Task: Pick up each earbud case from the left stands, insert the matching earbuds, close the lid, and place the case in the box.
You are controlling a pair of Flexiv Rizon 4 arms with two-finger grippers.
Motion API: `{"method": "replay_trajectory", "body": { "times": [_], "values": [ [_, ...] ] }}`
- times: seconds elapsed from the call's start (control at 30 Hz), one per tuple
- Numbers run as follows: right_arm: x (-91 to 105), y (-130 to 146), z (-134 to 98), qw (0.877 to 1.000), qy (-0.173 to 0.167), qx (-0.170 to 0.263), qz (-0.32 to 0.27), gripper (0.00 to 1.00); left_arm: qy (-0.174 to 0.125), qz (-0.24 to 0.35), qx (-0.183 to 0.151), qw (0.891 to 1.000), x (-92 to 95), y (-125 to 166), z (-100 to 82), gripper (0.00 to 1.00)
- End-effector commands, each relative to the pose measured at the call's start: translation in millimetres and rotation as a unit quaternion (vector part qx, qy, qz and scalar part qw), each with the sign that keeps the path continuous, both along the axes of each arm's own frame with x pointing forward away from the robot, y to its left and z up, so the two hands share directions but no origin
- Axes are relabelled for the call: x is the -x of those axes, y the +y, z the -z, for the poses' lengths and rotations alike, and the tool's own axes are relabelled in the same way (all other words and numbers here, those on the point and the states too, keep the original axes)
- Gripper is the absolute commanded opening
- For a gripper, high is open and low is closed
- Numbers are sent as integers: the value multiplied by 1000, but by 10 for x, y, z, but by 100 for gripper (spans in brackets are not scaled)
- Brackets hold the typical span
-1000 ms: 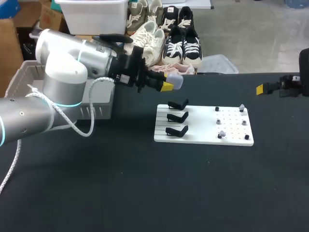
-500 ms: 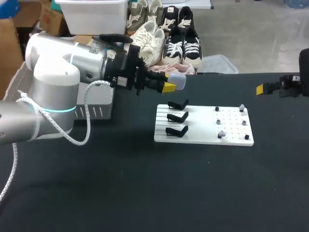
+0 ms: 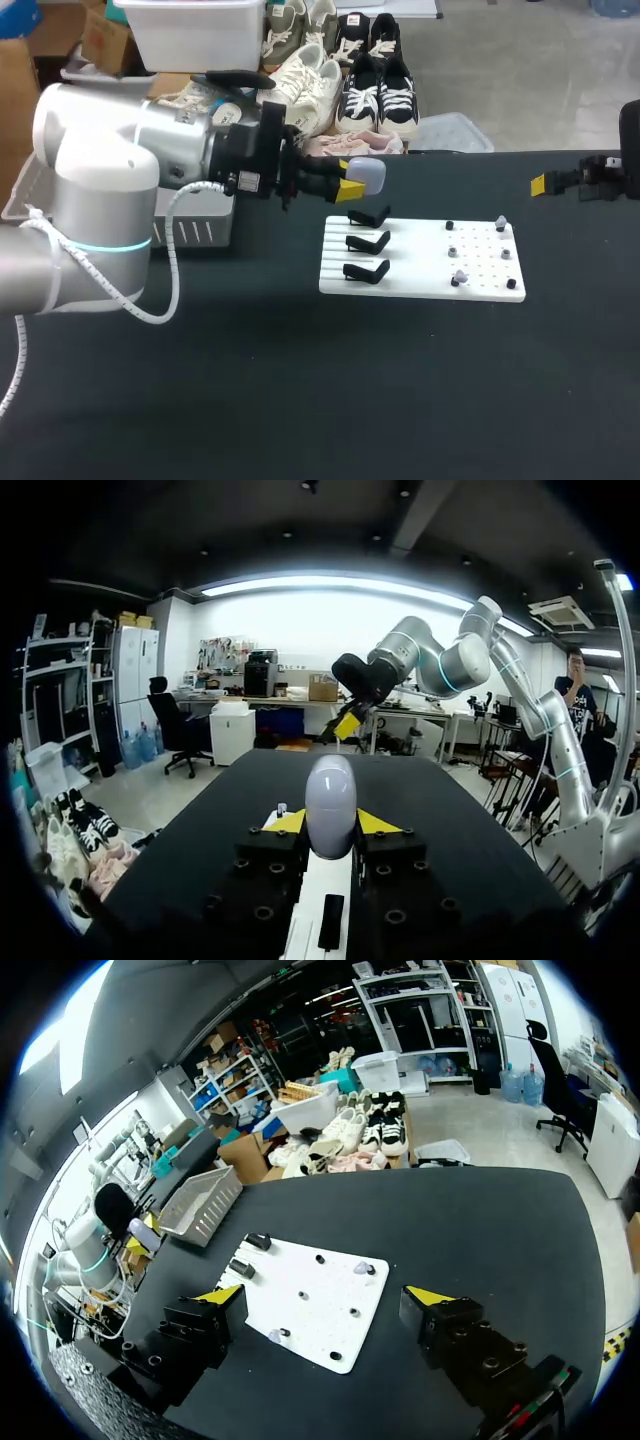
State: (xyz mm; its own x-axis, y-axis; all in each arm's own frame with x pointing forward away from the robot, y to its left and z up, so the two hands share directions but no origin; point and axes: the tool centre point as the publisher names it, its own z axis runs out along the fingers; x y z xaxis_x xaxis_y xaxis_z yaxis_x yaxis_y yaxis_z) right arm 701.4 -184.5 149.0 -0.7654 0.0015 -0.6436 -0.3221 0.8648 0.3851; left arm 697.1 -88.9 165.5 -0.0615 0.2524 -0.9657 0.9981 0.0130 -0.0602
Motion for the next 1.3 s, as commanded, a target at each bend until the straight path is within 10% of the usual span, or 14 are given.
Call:
{"method": "replay_trajectory", "body": {
  "times": [0.03,1.3],
  "values": [
    [1,-1,0,1000,0,0,0,100,-17,-61,-1,998,48,5,1,0],
    [1,-1,0,1000,0,0,0,100,-7,22,46,999,150,-261,205,0]
  ]
}}
